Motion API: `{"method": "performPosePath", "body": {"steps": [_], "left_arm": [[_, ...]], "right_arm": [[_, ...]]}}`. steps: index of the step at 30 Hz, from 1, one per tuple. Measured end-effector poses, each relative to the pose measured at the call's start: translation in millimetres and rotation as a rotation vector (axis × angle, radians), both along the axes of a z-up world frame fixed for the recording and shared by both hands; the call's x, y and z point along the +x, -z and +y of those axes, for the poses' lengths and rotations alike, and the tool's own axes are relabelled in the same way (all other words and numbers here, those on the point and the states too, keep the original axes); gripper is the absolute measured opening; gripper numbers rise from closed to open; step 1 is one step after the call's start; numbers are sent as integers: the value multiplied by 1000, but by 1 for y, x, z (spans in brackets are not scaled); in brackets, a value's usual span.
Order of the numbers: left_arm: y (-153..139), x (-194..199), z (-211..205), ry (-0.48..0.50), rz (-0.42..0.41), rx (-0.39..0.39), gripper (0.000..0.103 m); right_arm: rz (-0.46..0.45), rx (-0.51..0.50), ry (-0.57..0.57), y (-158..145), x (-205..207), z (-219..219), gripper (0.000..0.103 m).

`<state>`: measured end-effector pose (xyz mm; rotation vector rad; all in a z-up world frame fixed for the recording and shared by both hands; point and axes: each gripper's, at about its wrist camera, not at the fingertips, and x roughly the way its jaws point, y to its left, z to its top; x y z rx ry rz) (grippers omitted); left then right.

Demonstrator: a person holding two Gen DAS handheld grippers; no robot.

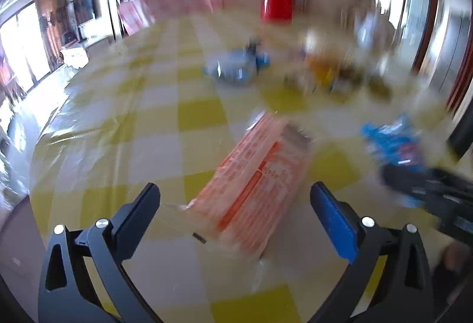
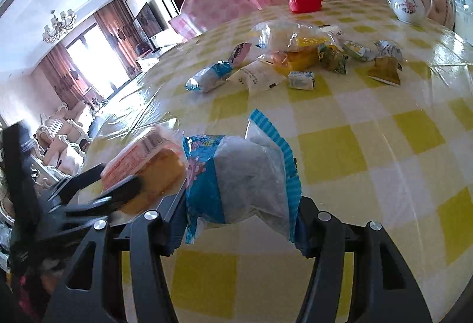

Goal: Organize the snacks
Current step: 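Carry both held snacks off the table toward the purple-rimmed white box, then open both grippers to drop the snacks into the box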

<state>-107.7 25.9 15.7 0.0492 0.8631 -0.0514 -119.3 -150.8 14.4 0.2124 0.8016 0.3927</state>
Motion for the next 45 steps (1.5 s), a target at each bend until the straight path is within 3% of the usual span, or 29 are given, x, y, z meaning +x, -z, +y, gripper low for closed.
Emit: {"method": "performPosePath", "body": {"steps": [1, 2, 3, 5, 11, 14, 22, 31, 35, 40, 42, 43, 44, 45], "left_arm": [[2, 8, -3, 26, 17, 14, 101], [2, 10, -6, 50, 18, 30, 88], [0, 8, -6, 78, 12, 14, 50], [-12, -7, 7, 47, -37, -48, 50], [-41, -55, 40, -16, -135, -22, 50], [-48, -70, 56, -33, -144, 0, 50], [-49, -108, 114, -111, -119, 44, 51], [-38, -147, 210, -251, -33, 85, 51], [-35, -166, 249, -293, 9, 105, 51], [-31, -172, 268, -300, 58, 136, 53], [-28, -171, 270, -306, 73, 135, 61], [-28, -172, 273, -328, 77, 138, 71], [-29, -171, 274, -348, 73, 143, 92], [-32, -171, 276, -386, 52, 149, 97]], "right_arm": [[-2, 2, 0, -1, 1, -1, 57], [-1, 4, 1, 0, 1, -2, 57], [0, 7, 1, 0, 1, -3, 57], [-9, 2, 2, -1, -1, -3, 57], [-19, 29, -91, -4, -11, 26, 57], [-11, 41, -159, -3, -17, 51, 57], [-12, 10, -373, -5, -45, 133, 57], [-43, -107, -611, -9, -93, 225, 57], [-44, -169, -729, -1, -119, 266, 57], [-38, -221, -818, 16, -142, 295, 58], [-33, -227, -837, 21, -144, 300, 61], [-31, -217, -851, 23, -146, 301, 64], [-34, -203, -861, 23, -148, 300, 68], [-35, -191, -865, 21, -147, 296, 77]]}}
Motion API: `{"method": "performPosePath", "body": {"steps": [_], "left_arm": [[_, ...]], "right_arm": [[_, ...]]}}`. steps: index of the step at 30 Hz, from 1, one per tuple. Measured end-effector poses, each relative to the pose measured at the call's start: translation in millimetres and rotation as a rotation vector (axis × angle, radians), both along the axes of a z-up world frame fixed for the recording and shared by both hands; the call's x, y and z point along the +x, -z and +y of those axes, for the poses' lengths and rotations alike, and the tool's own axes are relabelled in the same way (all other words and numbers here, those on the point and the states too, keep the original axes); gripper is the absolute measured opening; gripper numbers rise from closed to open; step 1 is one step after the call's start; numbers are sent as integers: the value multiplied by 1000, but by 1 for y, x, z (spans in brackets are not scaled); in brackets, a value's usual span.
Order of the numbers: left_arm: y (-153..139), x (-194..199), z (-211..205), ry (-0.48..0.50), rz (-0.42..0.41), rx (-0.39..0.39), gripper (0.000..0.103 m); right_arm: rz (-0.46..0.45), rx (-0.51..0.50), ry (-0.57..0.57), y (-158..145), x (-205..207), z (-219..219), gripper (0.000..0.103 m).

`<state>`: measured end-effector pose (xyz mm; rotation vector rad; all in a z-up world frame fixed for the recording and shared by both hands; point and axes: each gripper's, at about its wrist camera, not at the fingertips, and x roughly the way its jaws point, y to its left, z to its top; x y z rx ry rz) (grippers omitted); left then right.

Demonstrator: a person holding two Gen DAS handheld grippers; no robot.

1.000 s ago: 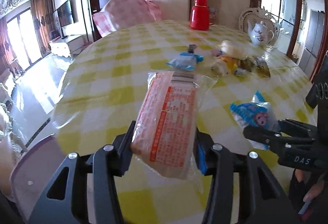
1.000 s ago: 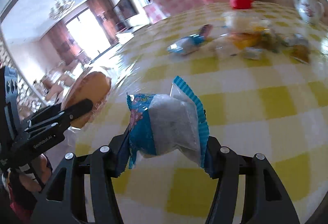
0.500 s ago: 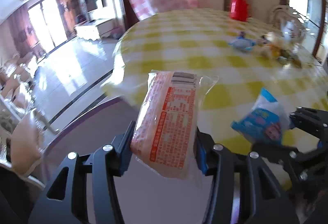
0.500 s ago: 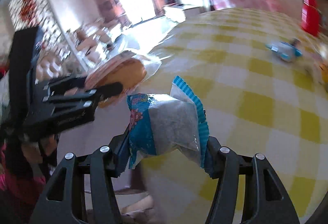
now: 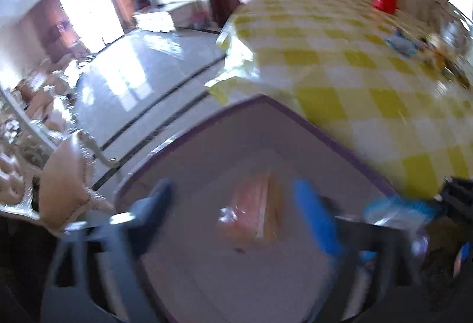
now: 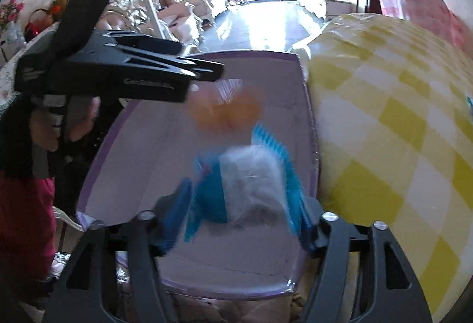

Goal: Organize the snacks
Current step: 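Open both grippers to drop the snacks into the box, then grasp the brown cookie packet with the right gripper while the left grasps the white-blue bar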

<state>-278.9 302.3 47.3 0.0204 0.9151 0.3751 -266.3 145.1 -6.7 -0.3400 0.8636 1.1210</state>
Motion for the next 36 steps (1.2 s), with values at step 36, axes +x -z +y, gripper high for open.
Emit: {"method": "performPosePath", "body": {"steps": [36], "left_arm": [[25, 245, -345, 350, -182, -400, 101]], "right_arm": [[18, 47, 1315, -10, 289, -450, 87]]}}
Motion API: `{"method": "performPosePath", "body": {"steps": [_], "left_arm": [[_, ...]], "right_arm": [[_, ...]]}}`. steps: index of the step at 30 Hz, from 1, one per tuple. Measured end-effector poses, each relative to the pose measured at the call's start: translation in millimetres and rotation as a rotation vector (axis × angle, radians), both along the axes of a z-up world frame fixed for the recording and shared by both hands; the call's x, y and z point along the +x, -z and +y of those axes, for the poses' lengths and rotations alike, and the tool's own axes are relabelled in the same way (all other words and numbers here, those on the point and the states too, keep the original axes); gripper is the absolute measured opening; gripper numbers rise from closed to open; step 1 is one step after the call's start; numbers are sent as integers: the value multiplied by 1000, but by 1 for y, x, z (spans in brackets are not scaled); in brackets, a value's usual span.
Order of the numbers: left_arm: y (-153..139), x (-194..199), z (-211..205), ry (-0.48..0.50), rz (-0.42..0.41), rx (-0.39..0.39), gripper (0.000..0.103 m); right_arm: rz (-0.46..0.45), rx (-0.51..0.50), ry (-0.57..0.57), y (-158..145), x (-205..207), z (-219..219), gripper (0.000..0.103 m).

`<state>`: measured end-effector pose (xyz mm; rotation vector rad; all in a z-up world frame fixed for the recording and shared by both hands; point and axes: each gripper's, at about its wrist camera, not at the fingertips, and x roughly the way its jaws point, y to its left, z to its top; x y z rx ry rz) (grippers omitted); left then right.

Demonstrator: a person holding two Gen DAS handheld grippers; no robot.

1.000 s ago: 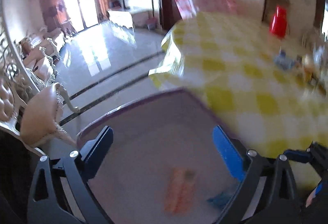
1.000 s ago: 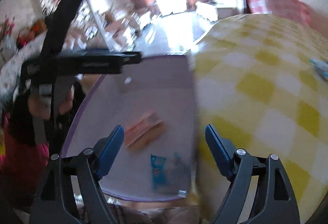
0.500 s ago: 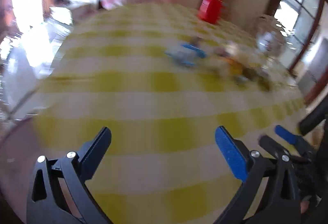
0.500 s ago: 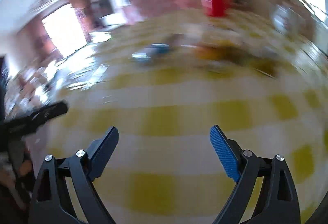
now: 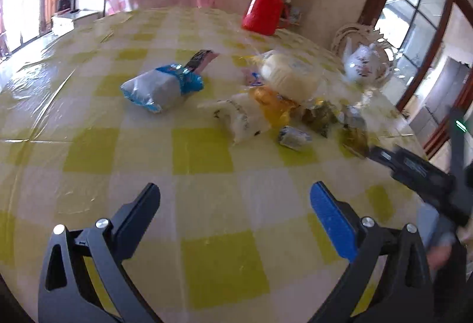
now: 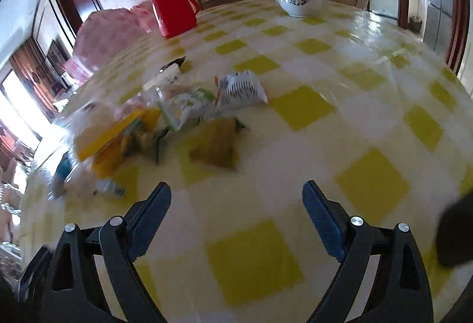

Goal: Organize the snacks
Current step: 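Grasp the brown cookie packet with the right gripper while the left grasps the white-blue bar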

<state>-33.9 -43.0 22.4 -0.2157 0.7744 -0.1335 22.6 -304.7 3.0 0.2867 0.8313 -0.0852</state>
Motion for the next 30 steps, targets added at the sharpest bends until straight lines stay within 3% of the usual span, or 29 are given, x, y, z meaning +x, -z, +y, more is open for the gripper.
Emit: {"method": "performPosePath", "body": {"steps": [4, 8, 9, 10, 13, 16, 20, 24, 28, 30], "left_arm": [[-3, -2, 3, 4, -7, 9, 101], [0, 1, 4, 0, -8, -8, 101], [0, 1, 5, 0, -8, -15, 101], [0, 0, 6, -1, -7, -21, 101], [1, 0, 11, -5, -3, -54, 101], [2, 1, 13, -13, 7, -71, 101], [1, -3, 7, 21, -13, -50, 101], [-2, 3, -22, 118, -24, 42, 101], [0, 33, -60, 199, -14, 129, 101], [6, 53, -76, 200, 24, 164, 86]], "right_arm": [[33, -18, 25, 4, 41, 9, 79], [91, -120, 35, 10, 65, 22, 73], [91, -146, 21, 10, 66, 27, 52], [80, -157, 0, 10, 63, 31, 44], [43, -154, -34, 7, 44, 34, 35], [-10, -44, -92, 3, 10, 27, 34], [-54, -2, -145, -5, -25, 27, 33], [-63, 56, -115, -4, -44, 16, 33], [-65, 150, -58, -1, -45, -1, 33], [-72, 170, -42, -1, -46, -6, 34]]}}
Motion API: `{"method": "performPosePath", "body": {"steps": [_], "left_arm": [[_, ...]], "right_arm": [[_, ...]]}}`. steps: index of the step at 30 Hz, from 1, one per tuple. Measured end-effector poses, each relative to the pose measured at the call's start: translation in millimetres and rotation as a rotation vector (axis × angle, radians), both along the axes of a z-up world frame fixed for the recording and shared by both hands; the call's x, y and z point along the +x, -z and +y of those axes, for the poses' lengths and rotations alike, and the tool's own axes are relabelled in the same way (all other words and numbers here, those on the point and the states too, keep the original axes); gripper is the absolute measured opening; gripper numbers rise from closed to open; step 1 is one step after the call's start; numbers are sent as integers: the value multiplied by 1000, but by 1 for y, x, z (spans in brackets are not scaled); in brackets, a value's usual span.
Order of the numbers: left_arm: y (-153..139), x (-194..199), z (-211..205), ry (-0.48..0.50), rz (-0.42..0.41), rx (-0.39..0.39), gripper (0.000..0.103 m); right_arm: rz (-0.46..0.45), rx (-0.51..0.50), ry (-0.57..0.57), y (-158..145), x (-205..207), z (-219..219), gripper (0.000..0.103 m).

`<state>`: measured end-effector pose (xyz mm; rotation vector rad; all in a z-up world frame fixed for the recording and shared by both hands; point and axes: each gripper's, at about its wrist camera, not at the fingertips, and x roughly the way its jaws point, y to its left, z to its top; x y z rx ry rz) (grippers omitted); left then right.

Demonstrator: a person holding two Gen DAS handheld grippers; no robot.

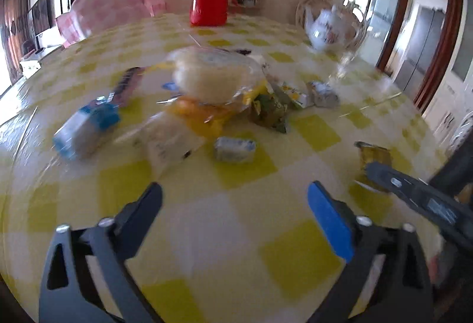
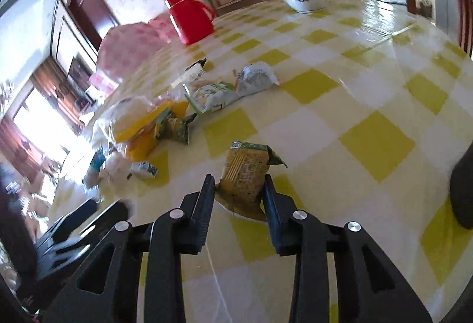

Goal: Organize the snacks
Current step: 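Grasp the brown cookie packet with the right gripper while the left grasps the white-blue bar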

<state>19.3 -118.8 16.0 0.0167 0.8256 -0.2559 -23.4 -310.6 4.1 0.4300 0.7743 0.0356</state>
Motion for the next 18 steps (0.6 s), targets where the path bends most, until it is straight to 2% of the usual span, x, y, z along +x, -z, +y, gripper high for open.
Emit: {"method": "performPosePath", "body": {"steps": [1, 2, 3, 5, 7, 8, 9, 11, 12, 14, 16, 18], "left_arm": [[6, 11, -8, 2, 34, 14, 81], [10, 18, -12, 4, 62, 18, 69], [14, 26, -15, -3, 83, 29, 64], [12, 33, -21, -20, 58, 71, 63], [16, 44, -23, -31, 75, 102, 61], [16, 44, -23, -30, 69, 112, 44], [17, 43, -23, -29, 61, 135, 35], [18, 37, -22, 11, 59, 123, 35], [16, 29, -16, 15, 50, 87, 35], [8, 14, -3, -7, 1, 41, 35], [2, 0, 6, -23, -33, 29, 35], [0, -13, 15, -32, -35, -5, 35]], "right_arm": [[-3, 1, 5, 0, -1, -1, 34], [-4, -3, 4, -1, -1, 0, 34], [-5, -13, -2, -1, -1, 2, 34], [-11, -36, -13, -2, -1, 7, 34], [-17, -63, -33, -4, -1, 13, 34], [-18, -69, -40, -4, -1, 14, 34], [-21, -68, -46, -4, -1, 15, 34], [-22, -51, -48, -3, -2, 11, 34], [-21, -40, -48, -3, -2, 10, 34], [-22, -18, -52, -2, -3, 6, 34], [-27, -18, -55, -3, -4, 6, 34], [-30, -17, -59, -3, -5, 6, 34]]}}
